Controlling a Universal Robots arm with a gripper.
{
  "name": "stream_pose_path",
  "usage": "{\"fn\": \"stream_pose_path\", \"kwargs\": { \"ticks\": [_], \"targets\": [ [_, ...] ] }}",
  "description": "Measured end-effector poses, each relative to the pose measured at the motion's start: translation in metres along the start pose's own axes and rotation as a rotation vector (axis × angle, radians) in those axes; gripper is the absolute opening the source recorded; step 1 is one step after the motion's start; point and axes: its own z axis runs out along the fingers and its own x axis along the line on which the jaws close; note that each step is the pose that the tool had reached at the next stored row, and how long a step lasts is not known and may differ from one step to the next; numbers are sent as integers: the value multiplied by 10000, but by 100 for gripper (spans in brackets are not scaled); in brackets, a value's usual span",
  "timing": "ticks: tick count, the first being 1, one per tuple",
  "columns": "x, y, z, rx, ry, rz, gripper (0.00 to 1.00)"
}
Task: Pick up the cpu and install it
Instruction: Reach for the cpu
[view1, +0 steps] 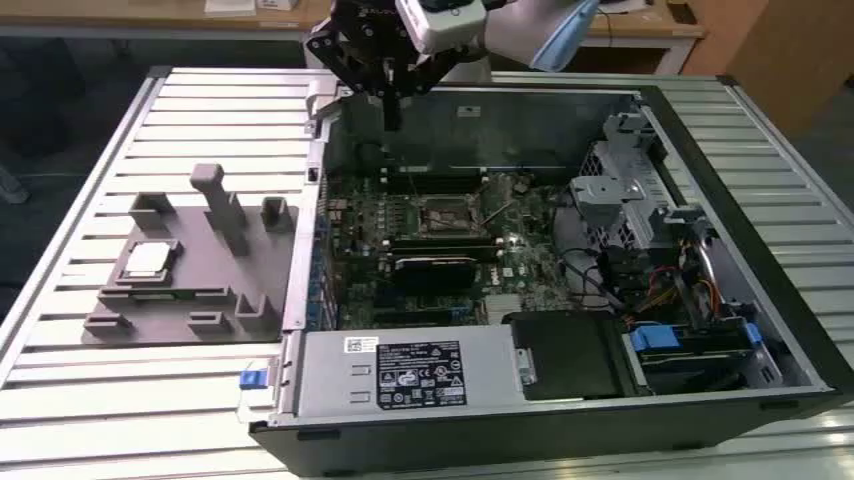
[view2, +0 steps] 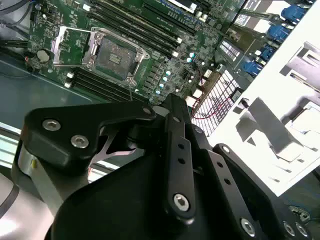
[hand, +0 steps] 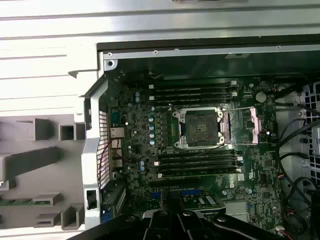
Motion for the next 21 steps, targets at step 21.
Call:
{"fn": "stream_pose_path", "kwargs": {
  "ticks": [21],
  "targets": [
    [92, -7, -2, -1, -1, 0, 11]
  ]
}}
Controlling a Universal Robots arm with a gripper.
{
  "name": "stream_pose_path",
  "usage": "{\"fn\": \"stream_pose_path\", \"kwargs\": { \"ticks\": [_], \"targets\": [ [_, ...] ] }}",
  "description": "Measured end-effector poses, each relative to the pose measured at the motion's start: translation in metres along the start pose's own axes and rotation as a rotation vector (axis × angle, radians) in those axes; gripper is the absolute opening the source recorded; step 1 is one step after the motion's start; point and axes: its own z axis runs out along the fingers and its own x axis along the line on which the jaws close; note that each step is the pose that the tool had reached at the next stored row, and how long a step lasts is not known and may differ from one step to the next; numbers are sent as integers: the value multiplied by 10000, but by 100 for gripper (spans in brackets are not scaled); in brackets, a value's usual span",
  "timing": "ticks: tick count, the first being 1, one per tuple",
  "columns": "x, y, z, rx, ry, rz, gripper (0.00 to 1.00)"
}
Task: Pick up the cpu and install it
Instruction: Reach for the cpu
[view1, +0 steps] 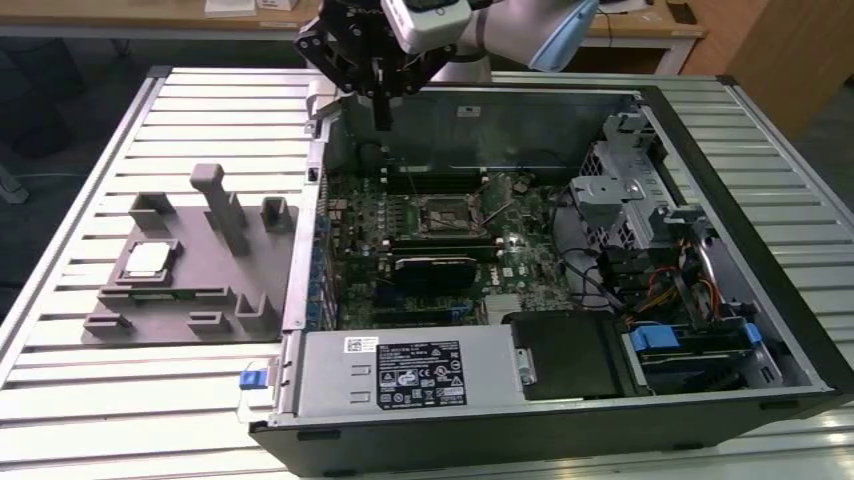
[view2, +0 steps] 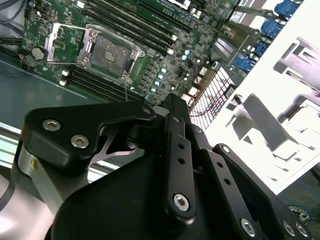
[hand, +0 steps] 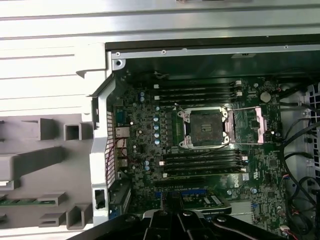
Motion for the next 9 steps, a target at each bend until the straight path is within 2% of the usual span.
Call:
{"fn": "stream_pose_path", "kwargs": {
  "ticks": [9],
  "targets": [
    [63, -5, -2, 0, 0, 1, 11]
  ]
}}
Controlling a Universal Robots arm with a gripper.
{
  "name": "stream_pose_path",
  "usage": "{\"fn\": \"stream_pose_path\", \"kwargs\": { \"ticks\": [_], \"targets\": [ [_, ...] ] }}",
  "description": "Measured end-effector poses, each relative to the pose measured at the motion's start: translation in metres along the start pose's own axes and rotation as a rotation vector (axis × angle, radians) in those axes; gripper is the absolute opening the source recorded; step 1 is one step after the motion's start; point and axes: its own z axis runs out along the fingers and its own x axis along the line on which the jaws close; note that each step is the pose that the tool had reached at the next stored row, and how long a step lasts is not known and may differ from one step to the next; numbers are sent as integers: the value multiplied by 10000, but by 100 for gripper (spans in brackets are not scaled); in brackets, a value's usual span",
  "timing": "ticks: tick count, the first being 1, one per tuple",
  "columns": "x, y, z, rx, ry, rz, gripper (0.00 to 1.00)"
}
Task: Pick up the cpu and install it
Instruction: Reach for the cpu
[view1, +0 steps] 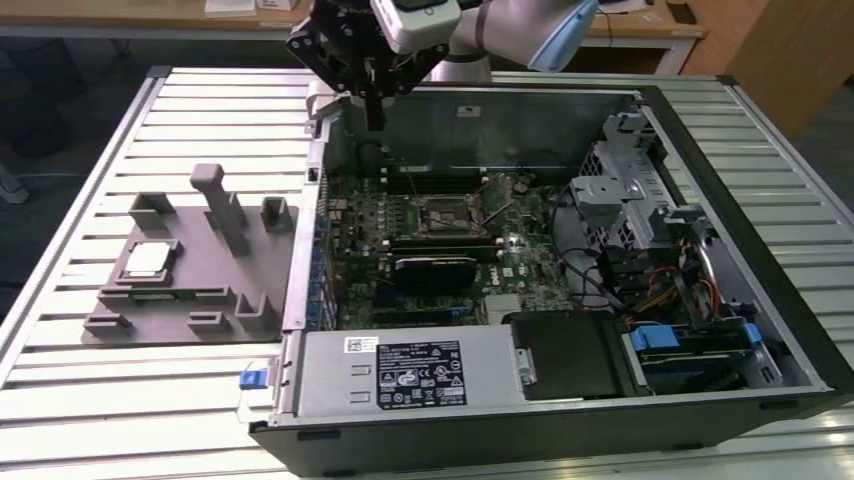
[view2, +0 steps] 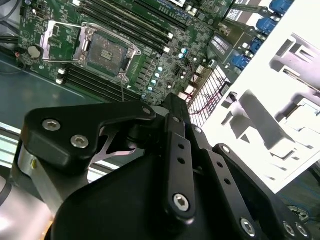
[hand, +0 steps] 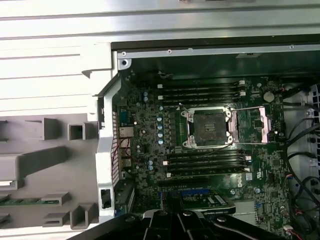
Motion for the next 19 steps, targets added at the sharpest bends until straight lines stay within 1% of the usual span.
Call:
{"fn": "stream_pose_path", "kwargs": {
  "ticks": [6, 19],
  "targets": [
    [44, -4, -2, 1, 1, 0, 11],
    [184, -14, -5, 1, 0, 3, 11]
  ]
}}
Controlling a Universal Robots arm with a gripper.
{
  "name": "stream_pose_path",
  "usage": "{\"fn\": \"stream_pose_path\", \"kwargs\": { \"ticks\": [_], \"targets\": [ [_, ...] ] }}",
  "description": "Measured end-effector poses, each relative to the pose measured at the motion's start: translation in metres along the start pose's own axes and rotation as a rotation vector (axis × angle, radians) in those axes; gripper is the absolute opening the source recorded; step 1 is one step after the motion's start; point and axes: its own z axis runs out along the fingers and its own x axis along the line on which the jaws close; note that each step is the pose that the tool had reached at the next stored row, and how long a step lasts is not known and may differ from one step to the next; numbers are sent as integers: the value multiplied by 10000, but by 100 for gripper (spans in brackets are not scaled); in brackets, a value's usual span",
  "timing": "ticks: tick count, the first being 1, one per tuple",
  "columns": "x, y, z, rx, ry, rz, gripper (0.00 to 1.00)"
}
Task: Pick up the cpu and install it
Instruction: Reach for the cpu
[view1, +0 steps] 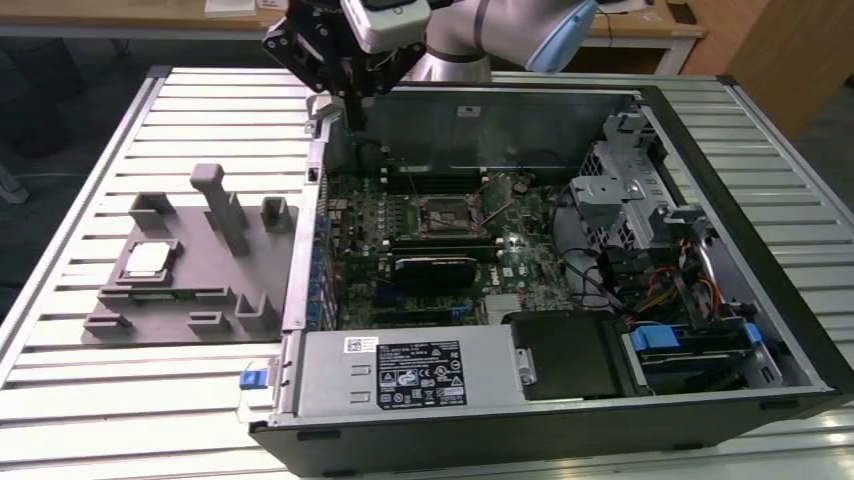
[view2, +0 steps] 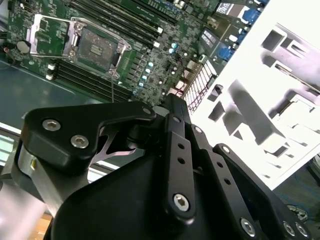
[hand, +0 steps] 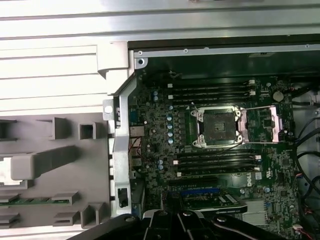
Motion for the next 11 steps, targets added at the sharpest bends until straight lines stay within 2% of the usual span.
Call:
{"fn": "stream_pose_path", "kwargs": {
  "ticks": [11],
  "targets": [
    [147, -11, -4, 0, 0, 5, 11]
  ]
}}
